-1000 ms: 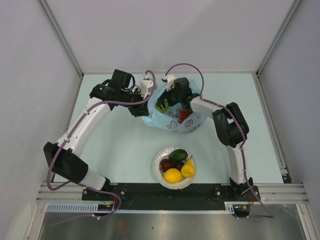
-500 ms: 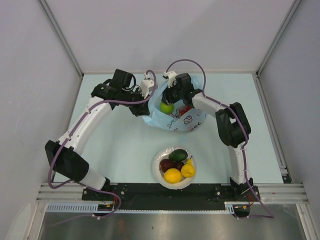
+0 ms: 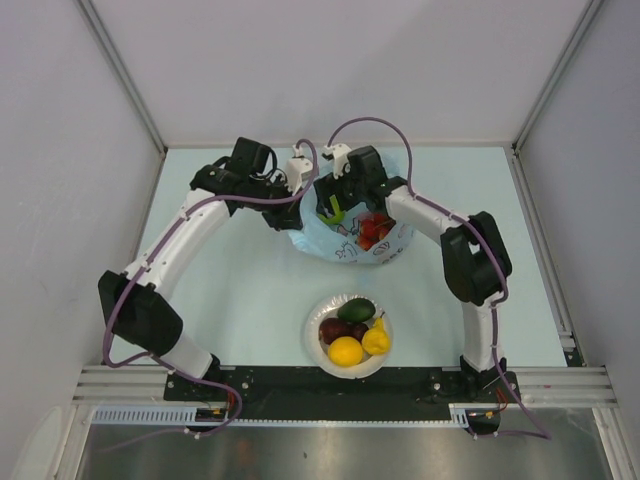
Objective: Take the fake fruits out of the plastic bag
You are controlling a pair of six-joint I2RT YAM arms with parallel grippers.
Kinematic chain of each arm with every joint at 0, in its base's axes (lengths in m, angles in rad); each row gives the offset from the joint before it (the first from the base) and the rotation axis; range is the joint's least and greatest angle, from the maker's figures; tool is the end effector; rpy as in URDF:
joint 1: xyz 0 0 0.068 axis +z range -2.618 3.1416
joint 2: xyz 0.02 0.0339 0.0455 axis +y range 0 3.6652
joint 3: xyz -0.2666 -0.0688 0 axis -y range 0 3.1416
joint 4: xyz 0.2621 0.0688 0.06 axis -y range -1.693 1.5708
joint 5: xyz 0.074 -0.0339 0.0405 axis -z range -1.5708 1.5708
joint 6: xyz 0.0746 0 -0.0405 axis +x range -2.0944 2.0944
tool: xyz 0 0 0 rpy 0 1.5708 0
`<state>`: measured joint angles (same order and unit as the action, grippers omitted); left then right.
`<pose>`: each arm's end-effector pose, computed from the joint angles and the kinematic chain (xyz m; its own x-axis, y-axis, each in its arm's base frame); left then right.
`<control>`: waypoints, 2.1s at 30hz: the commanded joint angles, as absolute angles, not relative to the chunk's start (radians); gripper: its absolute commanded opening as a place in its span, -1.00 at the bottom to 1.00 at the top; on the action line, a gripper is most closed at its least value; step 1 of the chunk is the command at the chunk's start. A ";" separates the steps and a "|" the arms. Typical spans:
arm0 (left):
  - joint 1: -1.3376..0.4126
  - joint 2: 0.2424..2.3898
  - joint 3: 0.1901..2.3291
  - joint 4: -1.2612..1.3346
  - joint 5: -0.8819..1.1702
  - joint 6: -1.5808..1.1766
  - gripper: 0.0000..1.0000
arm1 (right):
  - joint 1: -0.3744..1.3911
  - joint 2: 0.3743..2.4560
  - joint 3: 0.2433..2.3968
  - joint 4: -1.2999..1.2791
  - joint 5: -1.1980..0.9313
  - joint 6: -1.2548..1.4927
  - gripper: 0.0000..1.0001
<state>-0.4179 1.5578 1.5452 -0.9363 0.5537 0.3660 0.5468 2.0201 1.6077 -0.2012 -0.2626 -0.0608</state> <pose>0.3126 -0.1817 0.3251 -0.4699 0.5417 -0.6969 0.8496 0.4918 -0.1906 0.4336 0.2866 0.2195 -0.4494 -0.3423 -0.8252 -0.7120 0.6950 0.0995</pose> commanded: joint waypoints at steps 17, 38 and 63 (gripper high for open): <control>-0.416 1.463 1.514 -0.930 0.528 0.371 -1.00 | 0.561 2.139 1.714 -0.179 -0.262 -0.166 -0.13; -0.416 1.609 1.649 -0.923 0.413 0.445 -1.00 | 0.548 1.508 1.316 -0.426 -0.566 -0.432 -0.16; -0.336 1.247 1.361 -0.715 0.621 0.189 -0.35 | 1.128 1.422 1.160 -0.592 -0.243 -0.845 -0.14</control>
